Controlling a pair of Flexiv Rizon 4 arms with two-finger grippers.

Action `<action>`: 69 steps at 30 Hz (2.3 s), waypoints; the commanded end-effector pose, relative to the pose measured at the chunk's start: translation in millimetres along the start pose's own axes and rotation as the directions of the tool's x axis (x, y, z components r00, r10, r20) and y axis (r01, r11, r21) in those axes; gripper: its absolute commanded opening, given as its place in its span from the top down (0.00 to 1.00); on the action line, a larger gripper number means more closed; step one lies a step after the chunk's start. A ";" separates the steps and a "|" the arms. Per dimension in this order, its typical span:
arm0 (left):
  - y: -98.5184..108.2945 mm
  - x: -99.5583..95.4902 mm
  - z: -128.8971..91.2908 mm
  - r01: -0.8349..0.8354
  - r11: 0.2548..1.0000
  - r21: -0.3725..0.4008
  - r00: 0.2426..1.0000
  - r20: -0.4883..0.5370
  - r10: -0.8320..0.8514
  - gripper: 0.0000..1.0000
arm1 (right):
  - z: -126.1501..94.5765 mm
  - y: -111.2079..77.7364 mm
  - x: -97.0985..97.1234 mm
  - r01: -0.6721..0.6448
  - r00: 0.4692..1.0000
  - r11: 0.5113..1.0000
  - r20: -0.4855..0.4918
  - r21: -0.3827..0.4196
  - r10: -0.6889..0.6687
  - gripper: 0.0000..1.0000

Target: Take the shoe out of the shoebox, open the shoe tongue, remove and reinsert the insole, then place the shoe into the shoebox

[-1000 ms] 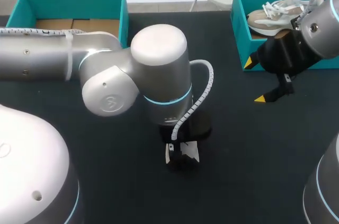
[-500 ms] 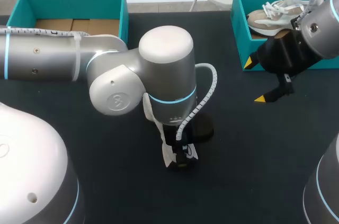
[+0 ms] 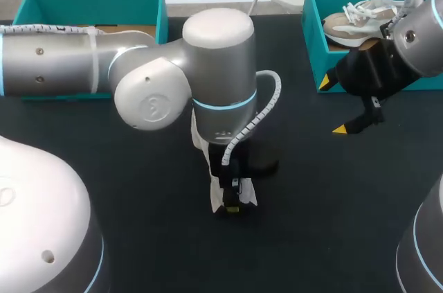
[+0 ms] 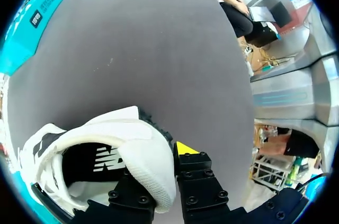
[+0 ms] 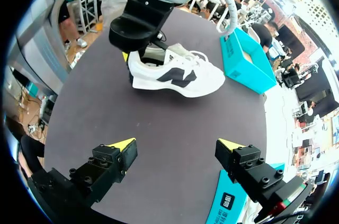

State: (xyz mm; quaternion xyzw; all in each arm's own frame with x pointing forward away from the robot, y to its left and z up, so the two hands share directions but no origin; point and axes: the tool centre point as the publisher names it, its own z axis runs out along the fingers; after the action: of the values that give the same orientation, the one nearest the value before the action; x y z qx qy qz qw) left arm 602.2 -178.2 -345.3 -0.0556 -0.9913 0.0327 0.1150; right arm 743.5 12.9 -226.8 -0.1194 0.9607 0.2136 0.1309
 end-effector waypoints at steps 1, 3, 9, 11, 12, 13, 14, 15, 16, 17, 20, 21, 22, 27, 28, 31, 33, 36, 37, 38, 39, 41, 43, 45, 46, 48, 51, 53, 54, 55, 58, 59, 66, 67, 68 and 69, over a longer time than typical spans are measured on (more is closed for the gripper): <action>13.1 7.5 -49.7 -0.047 0.999 -0.020 0.999 -0.008 0.047 1.00 | 1.1 0.4 0.4 -0.001 1.000 1.000 0.001 0.004 0.001 0.00; 16.7 13.2 -66.9 -0.055 0.998 -0.038 0.998 0.001 0.055 1.00 | 1.1 0.4 0.4 -0.001 1.000 1.000 0.001 0.004 0.001 0.00; 30.2 19.4 -101.9 -0.100 0.995 -0.002 0.995 0.016 0.100 1.00 | 1.1 0.4 0.4 -0.001 1.000 1.000 0.001 0.004 0.001 0.00; 30.3 19.8 -104.9 -0.109 0.994 0.012 0.994 0.022 0.109 1.00 | 1.1 0.4 0.4 -0.001 1.000 1.000 0.001 0.004 0.001 0.00; 30.3 19.8 -104.9 -0.109 0.994 0.012 0.994 0.022 0.109 1.00 | 1.1 0.4 0.4 -0.001 1.000 1.000 0.001 0.004 0.001 0.00; 30.3 19.8 -104.9 -0.109 0.994 0.012 0.994 0.022 0.109 1.00 | 1.1 0.4 0.4 -0.001 1.000 1.000 0.001 0.004 0.001 0.00; 30.3 19.8 -104.9 -0.109 0.994 0.012 0.994 0.022 0.109 1.00 | 1.1 0.4 0.4 -0.001 1.000 1.000 0.001 0.004 0.001 0.00; 30.3 19.8 -104.9 -0.109 0.994 0.012 0.994 0.022 0.109 1.00 | 1.1 0.4 0.4 -0.001 1.000 1.000 0.001 0.004 0.001 0.00; 30.3 19.8 -104.9 -0.109 0.994 0.012 0.994 0.022 0.109 1.00 | 1.1 0.4 0.4 -0.001 1.000 1.000 0.001 0.004 0.001 0.00; 30.3 19.8 -104.9 -0.109 0.994 0.012 0.994 0.022 0.109 1.00 | 1.1 0.4 0.4 -0.001 1.000 1.000 0.001 0.004 0.001 0.00; 30.3 19.8 -104.9 -0.109 0.994 0.012 0.994 0.022 0.109 1.00 | 1.1 0.4 0.4 -0.001 1.000 1.000 0.001 0.004 0.001 0.00; 30.3 19.8 -104.9 -0.109 0.994 0.012 0.994 0.022 0.109 1.00 | 1.1 0.4 0.4 -0.001 1.000 1.000 0.001 0.004 0.001 0.00; 30.3 19.8 -104.9 -0.109 0.994 0.012 0.994 0.022 0.109 1.00 | 1.1 0.4 0.4 -0.001 1.000 1.000 0.001 0.004 0.001 0.00; 44.0 20.3 -112.2 -0.133 0.991 0.017 0.991 0.022 0.133 1.00 | 1.1 0.4 0.4 -0.001 1.000 1.000 0.001 0.004 0.001 0.00; 50.8 20.0 -115.3 -0.144 0.989 0.014 0.989 0.025 0.144 1.00 | 1.1 0.4 0.4 -0.001 1.000 1.000 0.001 0.004 0.001 0.00; 74.0 16.5 -128.0 -0.162 0.987 0.013 0.986 0.025 0.162 1.00 | 1.1 0.4 0.4 -0.001 1.000 1.000 0.001 0.004 0.001 0.00; 91.5 11.7 -137.0 -0.163 0.986 0.025 0.986 0.030 0.162 1.00 | 1.1 0.4 0.4 -0.001 1.000 1.000 0.001 0.004 0.001 0.00; 123.1 1.5 -148.7 -0.169 0.983 0.064 0.985 0.028 0.168 1.00 | 1.1 0.4 0.4 -0.001 1.000 1.000 0.001 0.004 0.001 0.00; 134.2 -2.4 -151.8 -0.156 0.985 0.078 0.988 0.023 0.154 1.00 | 1.1 0.4 0.4 -0.001 1.000 1.000 0.001 0.004 0.001 0.00; 145.9 -7.1 -155.9 -0.148 0.985 0.091 0.989 0.013 0.147 1.00 | 1.1 0.4 0.4 -0.001 1.000 1.000 0.001 0.004 0.001 0.00; 157.5 -10.6 -159.1 -0.146 0.985 0.091 0.989 0.018 0.145 1.00 | 1.1 0.4 0.4 -0.001 1.000 1.000 0.001 0.004 0.001 0.00; 180.7 -16.2 -165.9 -0.158 0.982 0.102 0.987 -0.005 0.159 1.00 | 1.1 0.4 0.4 -0.001 1.000 1.000 0.001 0.004 0.001 0.00; 204.2 -18.6 -171.2 -0.194 0.975 0.109 0.980 -0.009 0.197 1.00 | 1.1 0.4 0.4 -0.001 1.000 1.000 0.001 0.004 0.001 0.00; 228.9 -23.0 -175.7 -0.241 0.964 0.112 0.970 -0.012 0.244 1.00 | 1.1 0.4 0.4 -0.001 1.000 1.000 0.001 0.004 0.001 0.00; 239.6 -26.5 -177.8 -0.255 0.959 0.120 0.965 -0.023 0.260 1.00 | 1.1 0.4 0.4 -0.001 1.000 1.000 0.001 0.004 0.001 0.00; 261.2 -34.3 -179.7 -0.274 0.954 0.124 0.958 -0.048 0.281 1.00 | 1.1 0.4 0.4 -0.001 1.000 1.000 0.001 0.004 0.001 0.00; 289.7 -40.6 -181.8 -0.309 0.944 0.115 0.948 -0.044 0.316 1.00 | 1.1 0.4 0.4 -0.001 1.000 1.000 0.001 0.004 0.001 0.00; 309.9 -45.4 -183.8 -0.321 0.941 0.112 0.945 -0.036 0.326 1.00 | 1.1 0.4 0.4 -0.001 1.000 1.000 0.001 0.004 0.001 0.00; 320.0 -47.8 -185.2 -0.334 0.934 0.124 0.939 -0.038 0.341 1.00 | 1.1 0.4 0.4 -0.001 1.000 1.000 0.001 0.004 0.001 0.00; 330.0 -48.6 -186.0 -0.349 0.930 0.117 0.935 -0.026 0.354 1.00 | 1.1 0.4 0.4 -0.001 1.000 1.000 0.001 0.004 0.001 0.00; 361.2 -57.1 -191.0 -0.336 0.931 0.141 0.939 -0.025 0.343 1.00 | 1.1 0.4 0.4 -0.001 1.000 1.000 0.001 0.004 0.001 0.00; 369.0 -58.9 -193.1 -0.323 0.937 0.136 0.944 -0.022 0.328 1.00 | 1.1 0.4 0.4 -0.001 1.000 1.000 0.001 0.004 0.001 0.00; 410.6 -68.2 -213.0 -0.310 0.946 0.092 0.950 -0.007 0.311 1.00 | 1.1 0.4 0.4 -0.001 1.000 1.000 0.001 0.004 0.001 0.00; 414.5 -68.7 -216.2 -0.315 0.944 0.095 0.948 -0.004 0.317 1.00 | 1.1 0.4 0.4 -0.001 1.000 1.000 0.001 0.004 0.001 0.00; 417.6 -69.2 -218.2 -0.320 0.943 0.095 0.947 -0.001 0.321 1.00 | 1.1 0.4 0.4 -0.001 1.000 1.000 0.001 0.004 0.001 0.00; 417.6 -69.2 -218.2 -0.320 0.943 0.095 0.947 -0.001 0.321 1.00 | 1.1 0.4 0.4 -0.001 1.000 1.000 0.001 0.004 0.001 0.00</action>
State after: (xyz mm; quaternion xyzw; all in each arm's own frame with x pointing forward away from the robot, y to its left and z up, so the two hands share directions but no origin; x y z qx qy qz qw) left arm 761.2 223.3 -185.5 -0.2105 -0.9659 0.0899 0.1211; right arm 743.6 12.9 -226.8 -0.1194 0.9607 0.2136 0.1309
